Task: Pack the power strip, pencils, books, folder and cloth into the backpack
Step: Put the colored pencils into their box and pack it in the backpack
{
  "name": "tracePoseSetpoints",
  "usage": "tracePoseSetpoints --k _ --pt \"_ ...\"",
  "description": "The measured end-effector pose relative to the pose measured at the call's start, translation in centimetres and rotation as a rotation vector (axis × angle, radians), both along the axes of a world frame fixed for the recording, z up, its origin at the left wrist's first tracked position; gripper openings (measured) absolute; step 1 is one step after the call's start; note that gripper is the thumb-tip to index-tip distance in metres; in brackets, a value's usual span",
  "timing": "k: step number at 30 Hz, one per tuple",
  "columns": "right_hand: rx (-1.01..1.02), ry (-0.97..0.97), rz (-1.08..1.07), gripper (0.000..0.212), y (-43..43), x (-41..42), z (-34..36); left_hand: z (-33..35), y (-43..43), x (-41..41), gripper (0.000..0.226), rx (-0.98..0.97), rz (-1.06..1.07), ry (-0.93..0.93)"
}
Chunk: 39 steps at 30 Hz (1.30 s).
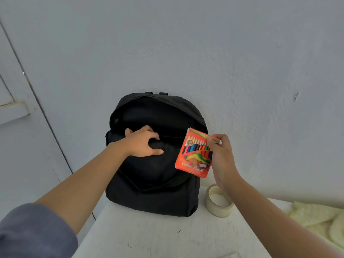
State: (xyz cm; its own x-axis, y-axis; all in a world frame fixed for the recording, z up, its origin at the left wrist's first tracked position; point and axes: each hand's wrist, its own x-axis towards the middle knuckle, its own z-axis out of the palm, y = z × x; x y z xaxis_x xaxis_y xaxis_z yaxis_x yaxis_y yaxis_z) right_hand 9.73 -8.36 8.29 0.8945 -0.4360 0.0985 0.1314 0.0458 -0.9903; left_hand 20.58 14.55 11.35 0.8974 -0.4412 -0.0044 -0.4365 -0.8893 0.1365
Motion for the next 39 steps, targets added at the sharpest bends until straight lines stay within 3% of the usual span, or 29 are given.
tracePoseSetpoints --k 3,7,10,12,16,19,21,24,26,30,37,39 --pt "0.042 -0.002 -0.022 0.009 -0.2 0.9 0.6 0.7 0.0 -0.1 0.034 -0.020 -0.080 0.084" --pt "0.089 -0.038 -0.023 0.013 0.0 1.4 1.3 -0.4 0.7 -1.5 0.053 -0.124 -0.084 0.219" --pt "0.064 -0.080 -0.034 0.015 0.4 1.4 1.3 -1.6 1.3 -1.6 0.038 -0.257 -0.030 0.056" --pt "0.052 -0.115 -0.033 0.018 0.9 1.3 1.3 -1.7 1.6 -1.3 0.027 -0.237 0.002 0.004" --pt "0.097 -0.189 -0.009 0.014 2.0 0.8 2.1 -1.5 1.4 0.1 0.084 -0.049 0.053 0.020" --pt "0.120 -0.247 0.022 0.013 2.5 0.8 3.0 -1.8 1.1 1.1 0.101 0.016 0.027 -0.066" --pt "0.077 -0.253 0.039 0.014 2.9 1.1 3.4 -2.2 1.0 1.4 0.093 0.036 0.027 -0.109" --pt "0.002 -0.284 0.050 0.015 3.5 1.7 3.6 -2.4 0.7 1.4 0.052 0.056 -0.019 -0.131" --pt "-0.038 -0.322 0.043 0.014 3.8 2.1 3.6 -2.4 0.6 0.8 0.042 0.026 -0.061 -0.093" --pt "-0.115 -0.398 0.031 0.015 3.7 2.5 3.4 -2.8 1.1 -1.2 0.038 -0.091 -0.128 -0.143" --pt "-0.148 -0.417 0.040 0.016 4.3 3.2 4.1 -4.2 2.4 -2.6 0.076 0.077 -0.164 -0.102" --pt "-0.142 -0.410 0.048 0.015 4.5 3.5 3.8 -4.2 2.2 -2.5 0.068 0.051 -0.149 -0.088"
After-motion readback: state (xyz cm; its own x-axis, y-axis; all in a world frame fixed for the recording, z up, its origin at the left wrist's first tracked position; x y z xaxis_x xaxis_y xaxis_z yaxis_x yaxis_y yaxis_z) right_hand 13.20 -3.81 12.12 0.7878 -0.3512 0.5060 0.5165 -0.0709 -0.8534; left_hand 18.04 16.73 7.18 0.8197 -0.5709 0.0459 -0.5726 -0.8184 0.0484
